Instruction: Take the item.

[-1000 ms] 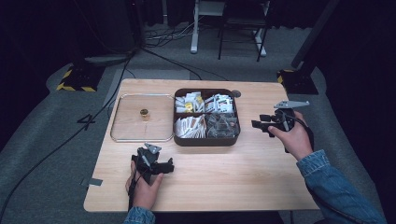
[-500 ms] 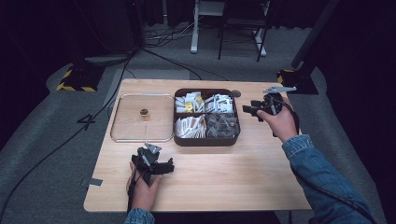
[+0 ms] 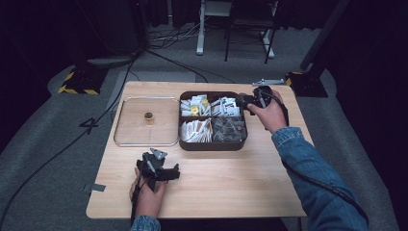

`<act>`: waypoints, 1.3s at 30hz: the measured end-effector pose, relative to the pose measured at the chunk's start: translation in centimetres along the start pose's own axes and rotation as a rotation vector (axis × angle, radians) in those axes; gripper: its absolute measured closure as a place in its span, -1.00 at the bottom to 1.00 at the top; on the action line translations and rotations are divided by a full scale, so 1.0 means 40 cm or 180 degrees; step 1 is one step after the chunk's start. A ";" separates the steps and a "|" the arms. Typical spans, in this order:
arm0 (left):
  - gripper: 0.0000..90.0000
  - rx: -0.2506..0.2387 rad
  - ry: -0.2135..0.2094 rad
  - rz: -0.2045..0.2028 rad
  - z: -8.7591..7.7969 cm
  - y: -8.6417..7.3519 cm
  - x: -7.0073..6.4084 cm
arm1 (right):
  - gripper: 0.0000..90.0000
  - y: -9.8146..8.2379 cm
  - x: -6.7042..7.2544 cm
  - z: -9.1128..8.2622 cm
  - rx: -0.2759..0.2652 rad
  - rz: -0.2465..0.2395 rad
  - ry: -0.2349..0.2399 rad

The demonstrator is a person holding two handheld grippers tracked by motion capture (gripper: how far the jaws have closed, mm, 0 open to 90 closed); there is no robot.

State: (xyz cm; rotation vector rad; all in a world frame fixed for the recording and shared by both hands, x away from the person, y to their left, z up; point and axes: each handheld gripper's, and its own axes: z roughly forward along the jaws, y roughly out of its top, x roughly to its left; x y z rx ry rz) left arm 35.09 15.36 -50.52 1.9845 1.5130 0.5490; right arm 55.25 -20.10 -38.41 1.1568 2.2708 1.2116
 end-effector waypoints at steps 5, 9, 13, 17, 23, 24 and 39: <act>-0.98 -0.0006 -0.0003 0.0002 0.003 0.003 0.000 | 0.07 0.015 0.004 0.039 0.0073 -0.0022 -0.0043; -0.98 -0.0008 0.0001 -0.0005 0.003 0.003 -0.001 | 0.09 0.029 0.014 0.064 0.0054 -0.0052 -0.0023; -0.98 0.0002 0.0005 -0.0016 0.005 0.006 -0.001 | 0.09 0.033 0.028 0.092 0.0107 -0.0094 -0.0037; -0.98 -0.0002 -0.0002 -0.0022 0.007 0.008 -0.002 | 0.09 0.035 0.037 0.109 0.0184 -0.0024 -0.0073; -0.98 -0.0010 -0.0047 0.0040 0.011 0.012 -0.002 | 0.16 0.028 0.045 0.131 0.0226 0.0129 -0.0008; -0.98 -0.0009 -0.0051 0.0045 0.011 0.013 -0.002 | 0.18 0.027 0.048 0.136 0.0242 0.0127 0.0000; -0.97 -0.0018 -0.0038 0.0039 0.008 0.009 -0.004 | 0.37 0.005 0.062 0.196 0.0573 0.0311 0.0003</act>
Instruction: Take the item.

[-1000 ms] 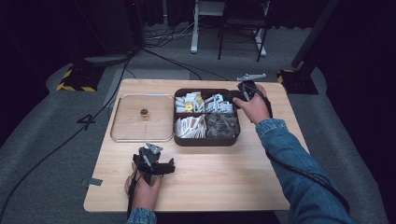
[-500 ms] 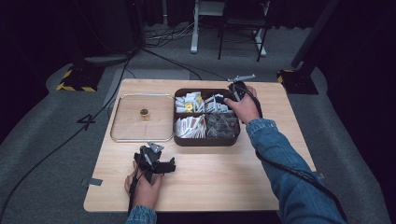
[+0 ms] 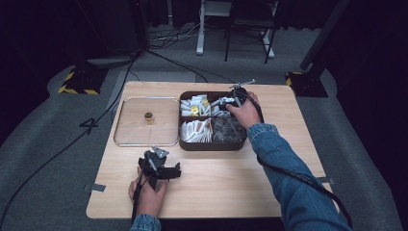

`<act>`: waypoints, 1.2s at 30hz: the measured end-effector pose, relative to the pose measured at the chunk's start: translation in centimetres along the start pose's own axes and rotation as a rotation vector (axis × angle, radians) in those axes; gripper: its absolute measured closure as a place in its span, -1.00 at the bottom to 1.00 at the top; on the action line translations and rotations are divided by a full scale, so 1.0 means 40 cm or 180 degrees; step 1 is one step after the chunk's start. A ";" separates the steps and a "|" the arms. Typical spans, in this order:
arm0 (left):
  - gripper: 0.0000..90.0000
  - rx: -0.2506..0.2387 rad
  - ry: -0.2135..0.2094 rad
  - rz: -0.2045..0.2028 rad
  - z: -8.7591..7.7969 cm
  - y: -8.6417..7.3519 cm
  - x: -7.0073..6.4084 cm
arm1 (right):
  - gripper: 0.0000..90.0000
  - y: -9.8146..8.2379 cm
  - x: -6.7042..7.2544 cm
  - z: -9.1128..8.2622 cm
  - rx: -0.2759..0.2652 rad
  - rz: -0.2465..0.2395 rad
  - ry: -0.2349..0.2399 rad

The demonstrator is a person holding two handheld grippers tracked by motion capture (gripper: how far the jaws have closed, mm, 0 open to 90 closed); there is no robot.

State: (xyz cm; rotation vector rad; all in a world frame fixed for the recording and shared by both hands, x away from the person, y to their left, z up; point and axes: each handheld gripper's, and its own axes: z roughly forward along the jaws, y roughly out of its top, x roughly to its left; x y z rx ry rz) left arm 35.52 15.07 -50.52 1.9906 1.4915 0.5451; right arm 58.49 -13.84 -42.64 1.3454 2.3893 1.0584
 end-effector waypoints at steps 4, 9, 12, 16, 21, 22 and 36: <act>-0.97 0.0007 -0.0003 -0.0009 -0.001 -0.001 -0.001 | 0.38 -0.002 0.010 0.017 0.0083 0.0010 -0.0065; -0.97 0.0006 -0.0001 -0.0011 -0.002 -0.001 -0.001 | 0.43 -0.003 0.014 0.028 0.0132 0.0089 -0.0089; -0.97 0.0006 -0.0001 -0.0011 -0.002 -0.001 -0.001 | 0.43 0.002 0.023 0.029 0.0087 0.0123 -0.0015; -0.97 0.0006 -0.0008 -0.0008 -0.002 -0.002 -0.001 | 0.43 0.009 0.038 0.036 0.0048 0.0088 -0.0002; -0.96 0.0001 -0.0009 0.0003 -0.002 -0.002 -0.001 | 0.41 0.014 0.048 0.058 0.0061 0.0076 -0.0045; -0.96 -0.0005 -0.0006 0.0011 -0.002 -0.002 -0.001 | 0.40 0.015 0.049 0.063 0.0065 0.0066 -0.0060; -0.95 -0.0006 -0.0027 0.0019 -0.004 -0.004 -0.003 | 0.69 0.014 0.045 0.108 0.0197 0.0173 -0.0300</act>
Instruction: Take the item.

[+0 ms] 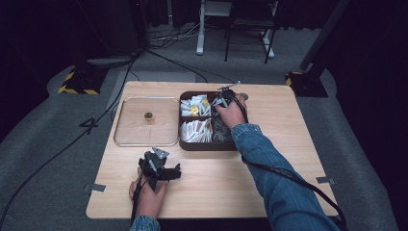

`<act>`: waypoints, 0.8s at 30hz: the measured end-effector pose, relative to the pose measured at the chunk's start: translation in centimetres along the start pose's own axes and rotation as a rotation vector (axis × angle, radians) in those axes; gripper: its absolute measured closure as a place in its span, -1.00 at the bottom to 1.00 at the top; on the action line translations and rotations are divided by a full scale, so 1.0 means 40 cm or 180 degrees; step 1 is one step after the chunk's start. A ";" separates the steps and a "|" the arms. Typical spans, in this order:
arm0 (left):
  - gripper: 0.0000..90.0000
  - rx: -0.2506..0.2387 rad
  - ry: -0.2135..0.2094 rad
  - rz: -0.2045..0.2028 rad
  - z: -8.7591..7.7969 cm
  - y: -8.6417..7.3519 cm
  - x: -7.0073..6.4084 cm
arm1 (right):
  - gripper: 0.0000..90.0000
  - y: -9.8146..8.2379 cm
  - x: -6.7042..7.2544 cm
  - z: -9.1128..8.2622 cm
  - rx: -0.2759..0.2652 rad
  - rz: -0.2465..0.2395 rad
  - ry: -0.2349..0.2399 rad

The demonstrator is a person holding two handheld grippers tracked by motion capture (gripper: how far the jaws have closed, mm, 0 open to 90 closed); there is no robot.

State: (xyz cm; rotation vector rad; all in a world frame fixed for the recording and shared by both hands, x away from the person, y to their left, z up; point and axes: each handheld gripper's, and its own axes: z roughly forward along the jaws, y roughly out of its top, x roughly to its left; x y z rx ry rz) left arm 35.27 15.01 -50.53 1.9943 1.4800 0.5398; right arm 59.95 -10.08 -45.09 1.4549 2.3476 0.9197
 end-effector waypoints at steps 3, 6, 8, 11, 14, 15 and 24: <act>-0.95 0.0007 -0.0008 -0.0001 -0.001 0.000 0.000 | 0.79 -0.004 0.003 0.003 0.0024 0.0136 0.0025; -0.95 0.0005 -0.0007 0.0002 0.000 0.000 0.000 | 0.90 0.000 0.006 -0.004 0.0027 0.0157 0.0012; -0.95 0.0007 -0.0009 -0.0002 -0.001 0.000 0.000 | 0.91 0.001 0.005 -0.009 0.0017 0.0149 0.0005; -0.95 0.0006 -0.0008 0.0003 -0.001 0.000 0.000 | 0.92 0.000 0.000 -0.016 -0.0019 0.0152 -0.0012; -0.95 0.0009 -0.0009 0.0000 -0.001 0.000 0.000 | 0.92 0.000 -0.006 -0.024 -0.0061 0.0170 -0.0006; -0.95 0.0002 -0.0010 -0.0009 0.000 0.000 -0.001 | 0.92 -0.001 -0.007 -0.028 -0.0074 0.0176 -0.0004; -0.95 -0.0001 -0.0017 0.0021 0.003 0.004 0.000 | 0.93 0.002 -0.017 -0.078 -0.0230 0.0155 0.0034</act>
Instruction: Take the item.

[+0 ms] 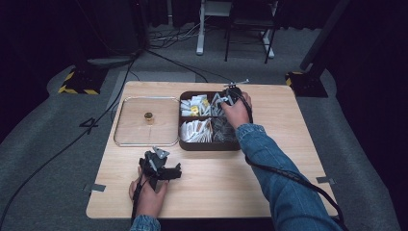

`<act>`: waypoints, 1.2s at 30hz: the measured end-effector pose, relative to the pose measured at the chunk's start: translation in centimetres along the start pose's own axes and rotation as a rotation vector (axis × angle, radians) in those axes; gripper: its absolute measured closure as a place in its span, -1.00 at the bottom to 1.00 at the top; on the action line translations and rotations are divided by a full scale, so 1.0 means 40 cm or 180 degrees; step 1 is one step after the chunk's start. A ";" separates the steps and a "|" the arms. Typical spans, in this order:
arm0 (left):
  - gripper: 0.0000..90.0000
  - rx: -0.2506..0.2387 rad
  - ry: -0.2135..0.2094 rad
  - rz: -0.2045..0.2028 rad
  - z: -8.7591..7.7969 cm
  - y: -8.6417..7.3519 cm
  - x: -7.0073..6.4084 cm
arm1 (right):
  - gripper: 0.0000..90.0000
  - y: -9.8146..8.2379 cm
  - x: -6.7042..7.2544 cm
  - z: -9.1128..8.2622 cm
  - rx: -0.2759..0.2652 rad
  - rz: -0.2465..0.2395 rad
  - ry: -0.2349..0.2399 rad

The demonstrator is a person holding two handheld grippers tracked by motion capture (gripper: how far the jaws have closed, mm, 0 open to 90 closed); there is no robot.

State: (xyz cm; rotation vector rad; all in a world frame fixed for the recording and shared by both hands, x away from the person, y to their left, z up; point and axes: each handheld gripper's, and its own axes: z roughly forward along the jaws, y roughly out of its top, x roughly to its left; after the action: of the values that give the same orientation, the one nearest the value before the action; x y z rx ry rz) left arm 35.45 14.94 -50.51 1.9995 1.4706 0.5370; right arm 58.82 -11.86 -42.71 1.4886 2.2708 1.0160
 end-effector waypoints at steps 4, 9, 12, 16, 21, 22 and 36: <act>-0.95 0.0000 -0.0006 0.0000 0.001 0.001 0.000 | 0.93 0.011 -0.008 -0.030 -0.0082 -0.0016 0.0029; -0.95 0.0005 -0.0014 -0.0002 0.001 0.001 0.000 | 0.93 0.025 -0.016 -0.072 -0.0173 -0.0031 0.0060; -0.95 0.0005 -0.0015 -0.0009 0.001 0.001 -0.001 | 0.93 0.031 -0.016 -0.098 -0.0260 -0.0045 0.0106; -0.95 0.0012 -0.0015 -0.0003 0.001 0.002 0.000 | 0.93 0.033 -0.018 -0.134 -0.0386 -0.0068 0.0163; -0.95 0.0016 -0.0015 0.0003 0.001 0.002 0.000 | 0.93 0.019 -0.016 -0.184 -0.0559 -0.0168 0.0247; -0.95 0.0017 -0.0015 0.0003 0.001 0.002 0.000 | 0.93 0.014 -0.016 -0.194 -0.0600 -0.0183 0.0271; -0.95 0.0005 -0.0009 0.0000 0.002 0.002 0.000 | 0.93 -0.042 -0.050 -0.315 -0.0918 -0.0253 0.0377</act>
State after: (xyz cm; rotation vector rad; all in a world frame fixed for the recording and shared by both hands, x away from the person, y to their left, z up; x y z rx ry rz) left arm 35.56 14.89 -50.51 2.0006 1.4697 0.5332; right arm 51.68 -19.28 -34.98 1.2408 2.1275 1.3716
